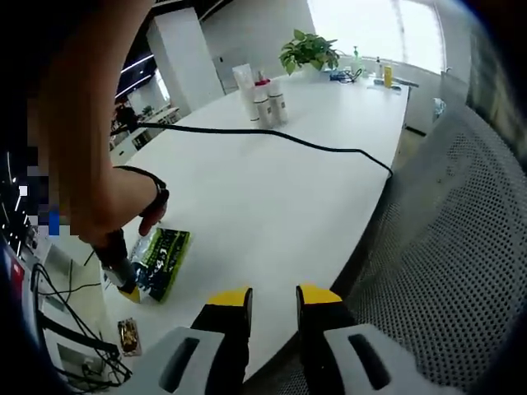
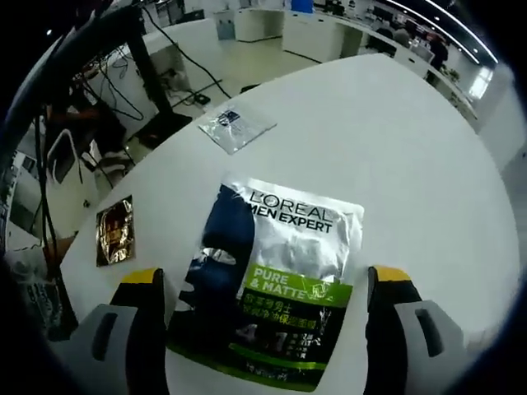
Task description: Arrange the skincare products in the storage area until every visible bottle or jar stands upright without overlapping.
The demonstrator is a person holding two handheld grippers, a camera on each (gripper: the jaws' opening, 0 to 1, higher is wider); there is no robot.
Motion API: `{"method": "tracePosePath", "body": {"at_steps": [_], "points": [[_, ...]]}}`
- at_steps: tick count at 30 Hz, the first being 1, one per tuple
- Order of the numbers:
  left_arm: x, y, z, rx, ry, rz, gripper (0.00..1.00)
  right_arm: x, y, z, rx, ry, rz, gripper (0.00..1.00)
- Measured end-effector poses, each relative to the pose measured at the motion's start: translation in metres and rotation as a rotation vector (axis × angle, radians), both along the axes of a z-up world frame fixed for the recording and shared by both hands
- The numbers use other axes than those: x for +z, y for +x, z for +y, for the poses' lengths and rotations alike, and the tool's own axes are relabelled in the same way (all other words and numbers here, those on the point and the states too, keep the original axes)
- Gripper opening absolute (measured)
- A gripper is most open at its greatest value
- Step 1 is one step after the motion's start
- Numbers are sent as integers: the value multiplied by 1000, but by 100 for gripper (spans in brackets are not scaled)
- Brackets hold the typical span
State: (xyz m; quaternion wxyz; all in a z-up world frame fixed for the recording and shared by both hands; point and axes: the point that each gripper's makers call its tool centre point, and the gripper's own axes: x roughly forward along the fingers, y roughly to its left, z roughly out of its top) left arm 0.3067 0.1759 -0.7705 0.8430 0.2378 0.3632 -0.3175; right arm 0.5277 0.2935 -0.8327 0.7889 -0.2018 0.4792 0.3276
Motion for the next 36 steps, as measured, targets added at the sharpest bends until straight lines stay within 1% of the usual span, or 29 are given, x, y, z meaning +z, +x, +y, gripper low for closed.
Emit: {"method": "tracePosePath", "body": {"at_steps": [6, 11, 13, 20, 23, 30, 31, 32, 34, 36], "points": [[0, 0, 1, 3, 1, -3, 22, 1, 0, 0, 1, 15, -13, 97], [0, 0, 1, 3, 1, -2, 22, 5, -1, -3, 20, 25, -22, 84], [0, 0, 1, 3, 2, -2, 22, 5, 3, -4, 28, 35, -31, 79], [0, 0, 2, 7, 5, -1, 22, 5, 5, -4, 47, 51, -45, 75], [0, 1, 2, 9, 6, -2, 22, 5, 3, -1, 70, 60, -50, 70], [0, 1, 3, 13, 7, -4, 22, 5, 2, -2, 81, 64, -51, 67], [0, 1, 3, 13, 8, -4, 22, 5, 3, -3, 83, 64, -51, 65], [0, 1, 3, 12, 8, -6, 22, 6, 3, -5, 83, 64, -51, 59], [0, 1, 3, 12, 9, -4, 22, 8, 4, -8, 93, 67, -51, 52], [0, 2, 3, 13, 8, -6, 22, 7, 3, -8, 106, 68, -51, 48]]}}
